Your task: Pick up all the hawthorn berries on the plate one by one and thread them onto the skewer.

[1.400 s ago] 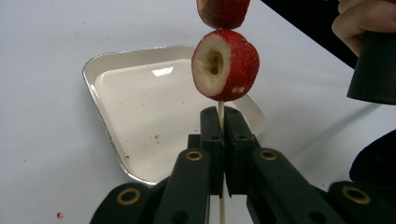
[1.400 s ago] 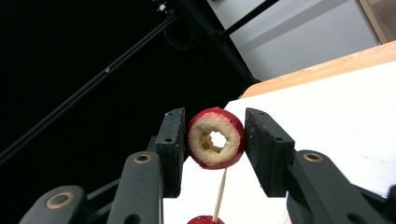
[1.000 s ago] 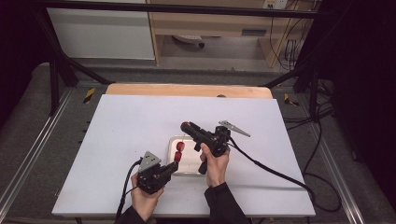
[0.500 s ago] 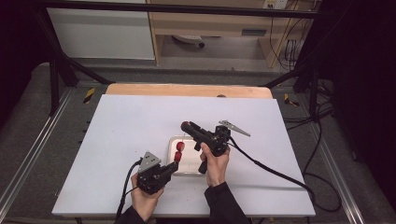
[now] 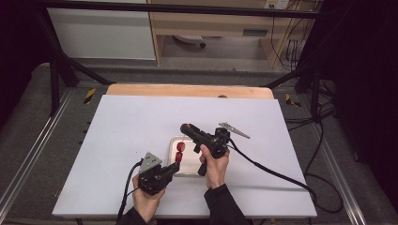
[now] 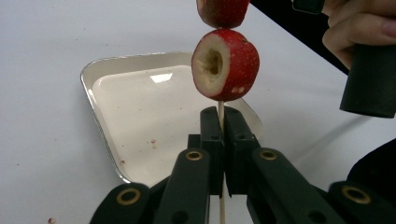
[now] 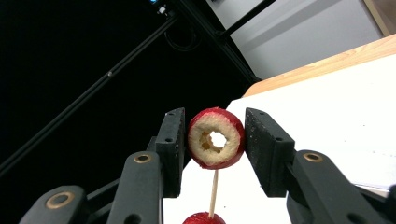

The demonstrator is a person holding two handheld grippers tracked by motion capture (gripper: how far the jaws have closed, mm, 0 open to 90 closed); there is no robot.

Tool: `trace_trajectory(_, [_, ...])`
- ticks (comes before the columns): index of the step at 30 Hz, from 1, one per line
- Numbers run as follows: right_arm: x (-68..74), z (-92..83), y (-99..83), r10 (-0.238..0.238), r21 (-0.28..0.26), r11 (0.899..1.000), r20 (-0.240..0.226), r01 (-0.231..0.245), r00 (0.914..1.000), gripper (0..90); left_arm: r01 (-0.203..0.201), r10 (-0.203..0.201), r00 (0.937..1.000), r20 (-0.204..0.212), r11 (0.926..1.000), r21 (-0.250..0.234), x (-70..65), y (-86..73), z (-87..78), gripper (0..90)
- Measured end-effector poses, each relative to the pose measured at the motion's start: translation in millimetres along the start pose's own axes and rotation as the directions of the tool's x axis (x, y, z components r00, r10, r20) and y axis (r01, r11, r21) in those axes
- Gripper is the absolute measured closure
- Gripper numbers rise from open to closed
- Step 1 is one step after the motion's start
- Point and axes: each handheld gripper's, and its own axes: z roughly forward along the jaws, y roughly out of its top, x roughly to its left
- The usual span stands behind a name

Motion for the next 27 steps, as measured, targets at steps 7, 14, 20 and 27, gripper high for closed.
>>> trace_trajectory(7, [-0.5,0.5,-6.1,-0.001,-0.001,1.000,-0.006,0.001,1.0000,59.8,0.075,-0.075,0.9970,0.021,0.9972,0.006,-2.0,-0.8,6.2,87.9])
trace_trajectory(14, [1.4,-1.4,-7.3,-0.001,0.015,1.000,-0.010,0.001,0.9999,59.9,0.058,-0.058,0.9982,0.011,0.9983,-0.002,-1.5,-0.8,7.7,88.0])
trace_trajectory(20, [1.4,-2.6,-2.9,0.005,0.042,0.999,-0.022,-0.004,0.9997,59.9,0.025,-0.025,0.9993,0.026,0.9997,-0.005,-0.5,-0.5,7.5,88.4])
trace_trajectory(27, [-0.8,-6.1,5.4,-0.020,0.123,0.992,-0.043,0.025,0.9989,60.1,0.007,-0.009,0.9978,0.066,0.9997,0.022,9.3,-0.3,4.1,88.6])
